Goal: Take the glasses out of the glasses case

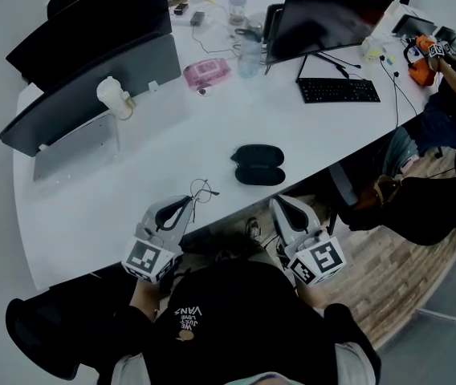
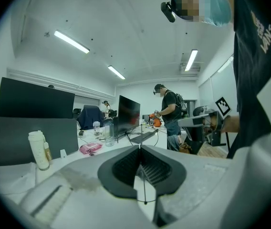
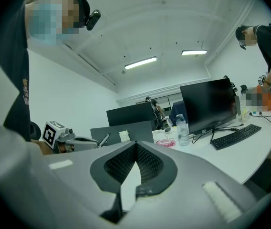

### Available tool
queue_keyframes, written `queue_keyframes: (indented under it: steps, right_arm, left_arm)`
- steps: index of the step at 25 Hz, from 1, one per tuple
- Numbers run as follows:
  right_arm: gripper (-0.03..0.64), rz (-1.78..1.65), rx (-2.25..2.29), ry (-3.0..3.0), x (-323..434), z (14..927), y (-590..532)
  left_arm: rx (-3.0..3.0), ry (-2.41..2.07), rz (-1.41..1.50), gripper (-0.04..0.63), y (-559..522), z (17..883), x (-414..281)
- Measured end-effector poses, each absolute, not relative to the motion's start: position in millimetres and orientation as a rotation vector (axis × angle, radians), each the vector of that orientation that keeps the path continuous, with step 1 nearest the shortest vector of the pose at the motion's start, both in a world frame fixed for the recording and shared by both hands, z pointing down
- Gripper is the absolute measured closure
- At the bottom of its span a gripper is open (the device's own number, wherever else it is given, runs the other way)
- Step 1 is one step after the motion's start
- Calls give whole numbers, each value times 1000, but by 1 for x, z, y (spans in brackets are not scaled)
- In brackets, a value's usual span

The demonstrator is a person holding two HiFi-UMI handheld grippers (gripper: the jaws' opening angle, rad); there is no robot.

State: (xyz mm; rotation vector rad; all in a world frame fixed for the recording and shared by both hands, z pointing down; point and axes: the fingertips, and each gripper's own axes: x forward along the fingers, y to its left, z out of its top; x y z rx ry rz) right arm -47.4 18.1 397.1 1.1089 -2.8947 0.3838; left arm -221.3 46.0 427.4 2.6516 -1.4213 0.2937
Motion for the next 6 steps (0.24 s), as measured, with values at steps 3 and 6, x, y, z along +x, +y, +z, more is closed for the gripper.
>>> queue_keyframes:
  steps: [3,6]
  right_arm:
    - [617,387,1104,-2896,-47,398,16]
    - [617,390,1102,-2897,-48,398,12]
  left_arm:
    - [2653,-1415,296,586,44,428,-220]
    - [2648,-1417,303,586,40,428,-220]
